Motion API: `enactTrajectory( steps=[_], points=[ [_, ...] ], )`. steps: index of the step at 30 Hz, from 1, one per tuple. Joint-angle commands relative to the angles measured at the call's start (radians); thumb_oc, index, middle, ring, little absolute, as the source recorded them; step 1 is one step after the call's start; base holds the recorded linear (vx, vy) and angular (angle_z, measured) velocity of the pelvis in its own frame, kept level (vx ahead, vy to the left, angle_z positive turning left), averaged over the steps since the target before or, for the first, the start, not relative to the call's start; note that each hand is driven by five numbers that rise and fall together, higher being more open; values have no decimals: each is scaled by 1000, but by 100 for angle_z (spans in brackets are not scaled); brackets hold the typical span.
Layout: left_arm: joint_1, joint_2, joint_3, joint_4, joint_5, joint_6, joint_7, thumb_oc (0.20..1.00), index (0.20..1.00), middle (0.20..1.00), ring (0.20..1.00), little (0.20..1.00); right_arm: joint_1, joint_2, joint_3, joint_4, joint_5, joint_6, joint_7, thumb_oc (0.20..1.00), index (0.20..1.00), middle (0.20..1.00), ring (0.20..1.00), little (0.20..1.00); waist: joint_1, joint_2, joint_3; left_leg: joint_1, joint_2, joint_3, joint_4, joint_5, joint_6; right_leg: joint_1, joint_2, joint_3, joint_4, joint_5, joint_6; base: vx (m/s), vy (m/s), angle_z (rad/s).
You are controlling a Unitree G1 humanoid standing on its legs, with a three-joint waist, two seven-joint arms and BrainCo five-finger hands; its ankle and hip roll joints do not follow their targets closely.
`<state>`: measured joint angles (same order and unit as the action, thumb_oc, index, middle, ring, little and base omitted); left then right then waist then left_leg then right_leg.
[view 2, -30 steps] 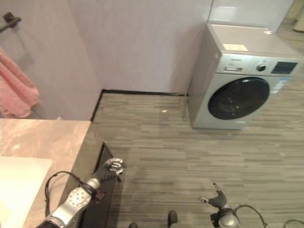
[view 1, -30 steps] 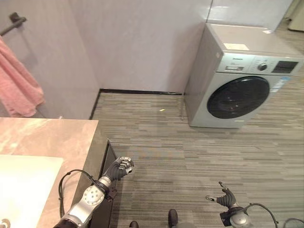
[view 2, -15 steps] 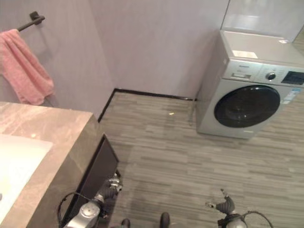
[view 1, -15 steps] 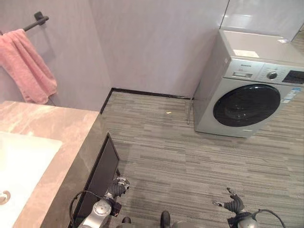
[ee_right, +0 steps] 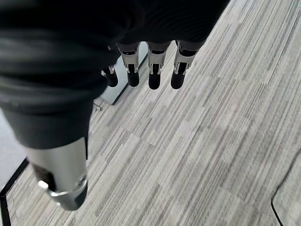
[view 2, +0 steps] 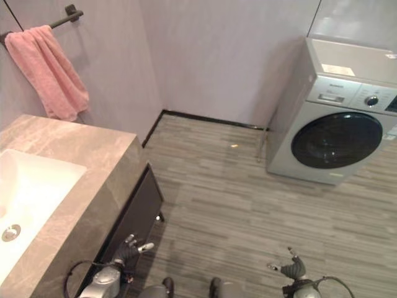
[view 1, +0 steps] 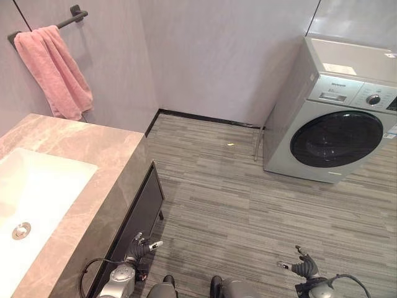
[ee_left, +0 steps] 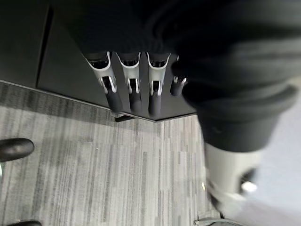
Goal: Put brush and paste in cup on sink, flatten towel.
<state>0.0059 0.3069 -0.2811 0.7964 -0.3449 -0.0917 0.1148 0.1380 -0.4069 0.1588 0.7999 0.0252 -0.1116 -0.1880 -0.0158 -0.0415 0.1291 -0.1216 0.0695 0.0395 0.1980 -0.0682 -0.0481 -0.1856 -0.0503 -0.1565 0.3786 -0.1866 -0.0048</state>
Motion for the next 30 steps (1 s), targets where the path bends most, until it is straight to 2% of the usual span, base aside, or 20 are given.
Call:
enactTrajectory(
  steps=[1,9,10,12,14,15,17,18,19,20,21,22,23,25,26,27,28,29,30],
  points=[
    [-39,-11,38,-13,7,-45,27,1000,1000,1000,1000,1000,-28,-23,-6,-31,12,-30,10,1000,1000,1000,1000,1000,0,-12,-12,29,-24,-11,52,28,-13,152,19,15,-208,96,66,55,3,0],
    [-44,-20,69,36,15,-49,48,1000,1000,1000,1000,1000,-17,-35,20,-79,-32,-25,15,1000,1000,1000,1000,1000,-4,-15,-10,58,0,-22,12,78,-27,166,52,37,-241,94,47,50,-62,-7],
    [-45,-21,71,34,16,-48,50,1000,1000,1000,1000,1000,-9,-39,20,-96,-35,-26,15,1000,1000,1000,1000,1000,-6,-15,-5,41,4,-24,38,92,-32,168,57,38,-246,90,42,-44,-153,4],
    [-51,-11,74,4,51,-37,54,1000,1000,1000,1000,1000,19,-106,26,-207,-160,-10,3,1000,1000,1000,1000,1000,-1,-18,55,-88,14,-47,280,169,-51,180,66,39,-256,92,14,-112,-187,7],
    [-53,-5,75,-17,55,-44,69,1000,1000,1000,1000,1000,44,-146,12,-291,-212,-9,4,1000,1000,1000,1000,1000,-1,-23,83,-155,5,-48,347,203,-47,193,62,34,-277,93,7,7,-126,31],
    [-52,-4,72,-29,48,-46,69,1000,1000,1000,1000,1000,56,-157,-8,-312,-207,-4,2,1000,1000,1000,1000,1000,-2,-20,90,-187,9,-35,326,204,-45,208,56,26,-295,92,8,130,-53,16],
    [-50,-4,72,-26,41,-51,66,1000,1000,1000,1000,1000,56,-162,-12,-331,-220,0,-3,1000,1000,1000,1000,1000,11,-15,86,-239,10,8,203,189,-41,238,45,20,-336,88,20,244,29,11],
    [-43,-6,77,-20,33,-61,65,1000,1000,1000,1000,1000,59,-164,-8,-339,-227,-10,-3,1000,1000,1000,1000,1000,22,-1,83,-272,17,27,93,204,-43,252,50,22,-356,89,33,318,77,28],
    [-35,-10,81,-13,22,-70,60,1000,1000,1000,1000,1000,60,-161,-2,-343,-228,-16,4,1000,1000,1000,1000,1000,32,-4,75,-258,11,43,23,220,-43,265,40,32,-370,91,45,347,114,15],
    [-29,-13,82,1,18,-74,61,1000,1000,1000,1000,1000,54,-160,4,-341,-228,-20,0,1000,1000,1000,1000,1000,41,10,70,-277,11,49,-62,257,-55,274,48,42,-386,91,54,316,119,-4],
    [-22,-15,84,-3,19,-76,61,1000,1000,1000,1000,1000,43,-165,10,-342,-236,-20,-4,1000,1000,1000,1000,1000,51,9,65,-270,9,36,-106,280,-63,284,34,51,-398,93,67,323,145,-18],
    [4,-16,96,-11,6,-81,54,1000,1000,1000,1000,1000,11,-162,33,-333,-241,-24,1,1000,1000,1000,1000,1000,59,14,51,-232,9,6,-148,259,-47,295,21,68,-408,89,83,312,146,-24],
    [12,-21,95,-11,4,-80,54,1000,1000,1000,1000,1000,-8,-153,50,-321,-250,-20,3,1000,1000,1000,1000,1000,71,21,38,-215,5,-30,-164,265,-45,299,17,80,-413,86,89,336,152,-52],
    [17,-19,101,5,0,-86,44,1000,1000,1000,1000,1000,-56,-144,79,-298,-266,-21,3,1000,1000,1000,1000,1000,86,20,25,-196,-10,-42,-165,266,-44,314,-1,93,-401,70,94,409,159,-74],
    [37,-20,113,18,0,-90,39,1000,1000,1000,1000,1000,-81,-126,99,-300,-265,-19,6,1000,1000,1000,1000,1000,99,9,11,-181,-29,-26,-149,243,-22,321,-25,103,-377,63,104,345,121,-61],
    [37,-20,113,18,0,-91,39,1000,1000,1000,1000,1000,-81,-125,99,-300,-265,-19,6,1000,1000,1000,1000,1000,100,8,10,-181,-30,-25,-147,241,-22,321,-26,104,-376,62,104,314,100,-78],
    [45,-15,119,15,4,-92,40,1000,1000,1000,1000,1000,-87,-113,102,-317,-256,-23,13,1000,1000,1000,1000,1000,106,0,7,-183,-38,-17,-127,224,-10,319,-37,107,-368,61,110,264,51,-37],
    [53,-10,123,12,5,-94,41,1000,1000,1000,1000,1000,-101,-103,123,-329,-244,-29,24,1000,1000,1000,1000,1000,122,-15,3,-198,-52,-8,-79,181,9,319,-55,109,-349,52,119,264,51,-53],
    [53,-10,124,12,5,-94,41,1000,1000,1000,1000,1000,-102,-102,123,-329,-244,-29,24,1000,1000,1000,1000,1000,122,-16,3,-200,-52,-7,-76,179,10,319,-56,110,-348,51,120,233,31,-47]
  ],
)
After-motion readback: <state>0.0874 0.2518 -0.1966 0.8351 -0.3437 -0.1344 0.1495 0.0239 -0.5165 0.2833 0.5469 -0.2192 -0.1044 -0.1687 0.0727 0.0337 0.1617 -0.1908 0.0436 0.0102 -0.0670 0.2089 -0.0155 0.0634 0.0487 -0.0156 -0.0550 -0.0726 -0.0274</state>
